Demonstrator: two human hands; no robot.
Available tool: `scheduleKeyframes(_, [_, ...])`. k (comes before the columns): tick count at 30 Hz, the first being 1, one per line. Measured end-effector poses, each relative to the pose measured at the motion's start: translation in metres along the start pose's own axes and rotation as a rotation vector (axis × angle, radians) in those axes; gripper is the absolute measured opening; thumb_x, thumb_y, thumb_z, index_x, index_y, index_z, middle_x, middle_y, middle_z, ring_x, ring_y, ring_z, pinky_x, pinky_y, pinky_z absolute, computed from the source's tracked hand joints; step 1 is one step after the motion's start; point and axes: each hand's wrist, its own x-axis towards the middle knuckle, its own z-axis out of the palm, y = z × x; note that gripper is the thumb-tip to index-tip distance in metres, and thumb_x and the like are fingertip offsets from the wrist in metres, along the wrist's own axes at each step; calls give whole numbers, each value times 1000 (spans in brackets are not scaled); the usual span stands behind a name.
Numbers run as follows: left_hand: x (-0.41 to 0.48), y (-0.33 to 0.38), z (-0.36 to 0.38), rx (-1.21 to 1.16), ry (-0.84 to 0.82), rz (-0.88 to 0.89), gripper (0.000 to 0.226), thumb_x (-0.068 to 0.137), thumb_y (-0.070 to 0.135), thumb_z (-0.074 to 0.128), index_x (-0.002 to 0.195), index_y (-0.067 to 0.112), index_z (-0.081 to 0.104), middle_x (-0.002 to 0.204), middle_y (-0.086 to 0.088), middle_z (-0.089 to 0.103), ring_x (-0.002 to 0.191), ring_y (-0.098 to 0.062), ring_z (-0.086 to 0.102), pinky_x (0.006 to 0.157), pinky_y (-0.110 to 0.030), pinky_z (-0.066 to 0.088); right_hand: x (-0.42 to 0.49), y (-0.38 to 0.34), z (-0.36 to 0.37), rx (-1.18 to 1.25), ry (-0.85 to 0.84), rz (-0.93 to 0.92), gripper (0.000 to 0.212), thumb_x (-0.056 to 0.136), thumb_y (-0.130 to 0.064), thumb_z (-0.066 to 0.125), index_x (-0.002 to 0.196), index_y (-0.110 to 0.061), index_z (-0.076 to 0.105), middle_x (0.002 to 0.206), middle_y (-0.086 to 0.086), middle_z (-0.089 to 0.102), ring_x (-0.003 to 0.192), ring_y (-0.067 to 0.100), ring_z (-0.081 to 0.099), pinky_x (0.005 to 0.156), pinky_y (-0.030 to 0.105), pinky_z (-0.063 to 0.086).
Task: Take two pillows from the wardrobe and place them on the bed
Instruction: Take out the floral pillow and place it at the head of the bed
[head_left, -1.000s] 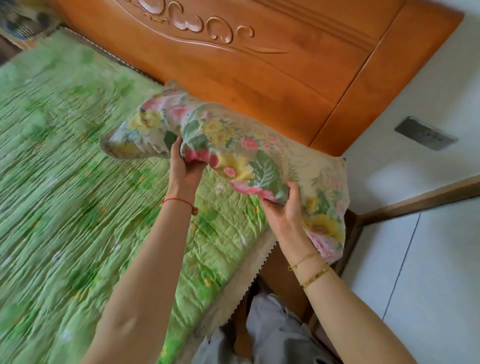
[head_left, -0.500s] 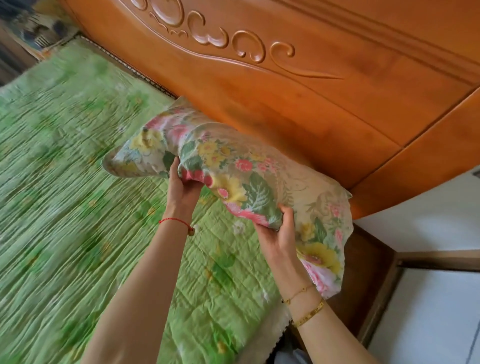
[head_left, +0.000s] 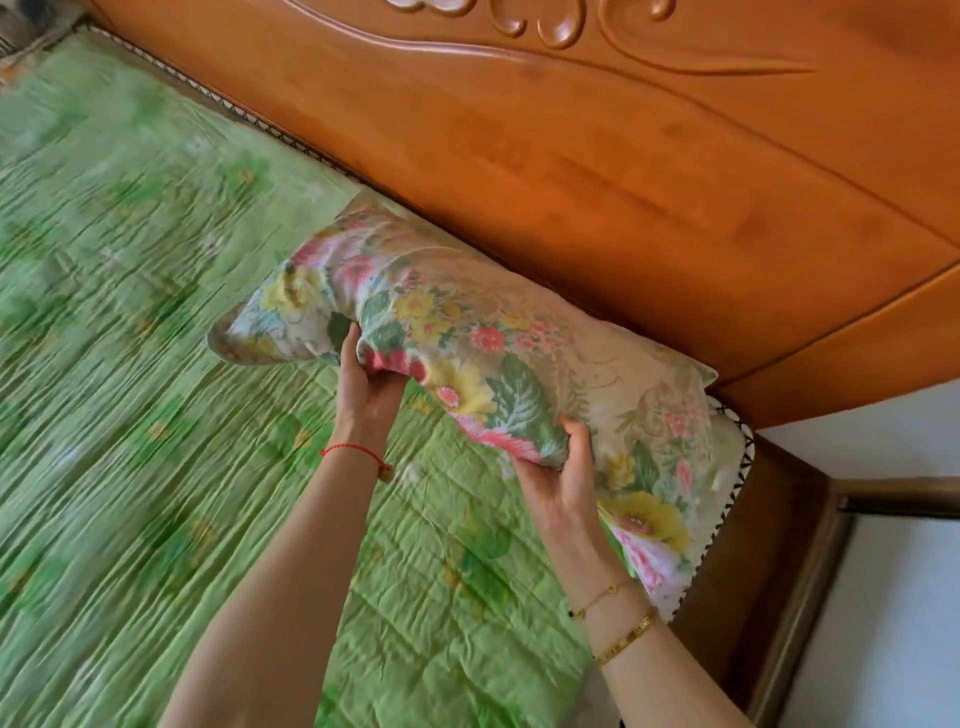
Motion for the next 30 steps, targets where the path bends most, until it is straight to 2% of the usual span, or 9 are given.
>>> scheduleKeyframes(6, [28,12,-44,84,13,-33,34,102,34,51,117,6,65,113,-15,70,95,-31,68,75,-45,52,20,35,-30,-4,51,28,46,92,-16,58,136,-1,55,136,16,61,124,30,59,105,38,48])
scheduleKeyframes(8, [31,16,-61,77,12,-58,35,102,33,52,118,6,67,117,-16,72,104,-31,71,84,-48,55,22,48,-44,16,106,46,46,93,-21,61,134,-2,56,124,16,67,109,27,62,87,31,55])
scheduleKeyframes(11, [28,20,-92,94,54,-81,36,103,32,52,114,5,73,122,-18,71,116,-30,67,104,-50,49,26,62,-74,52,220,86,50,93,-29,63,134,-2,55,127,18,64,120,30,59,102,37,49])
scheduleKeyframes(15, [15,22,-135,185,165,-79,35,103,32,51,119,8,70,107,-14,76,97,-25,75,95,-47,56,25,76,-109,19,377,146,59,90,-30,69,140,-11,43,130,28,51,94,25,62,72,35,56])
scheduleKeyframes(19, [6,23,-154,317,293,-123,39,102,31,53,86,9,82,96,-14,78,85,-28,78,69,-49,63,29,76,-136,-168,497,194,48,92,-24,67,136,-16,47,150,23,34,129,36,49,86,49,54])
scheduleKeyframes(21, [4,25,-161,460,417,-135,28,100,29,59,97,5,73,92,-11,71,85,-27,72,64,-45,63,28,73,-146,-327,492,244,47,93,-25,66,135,-21,45,152,22,33,121,37,54,78,50,56])
scheduleKeyframes(24, [-3,24,-170,770,675,-40,51,91,26,71,132,2,50,103,-11,63,102,-28,63,88,-45,57,22,67,-151,-672,500,358,59,90,-48,63,120,2,54,116,23,66,84,35,72,57,41,61])
scheduleKeyframes(26, [-14,21,-164,1014,865,204,58,85,23,76,130,0,48,121,-18,60,113,-33,60,99,-42,51,19,62,-151,-1015,566,268,71,92,-60,53,97,9,68,82,20,76,50,27,69,42,30,55])
scheduleKeyframes(30, [-20,19,-131,1268,535,477,29,89,13,73,112,5,58,107,-19,67,95,-33,67,84,-48,58,16,44,-138,-1369,523,-301,56,97,-44,55,64,-2,69,48,4,68,35,15,59,40,24,51])
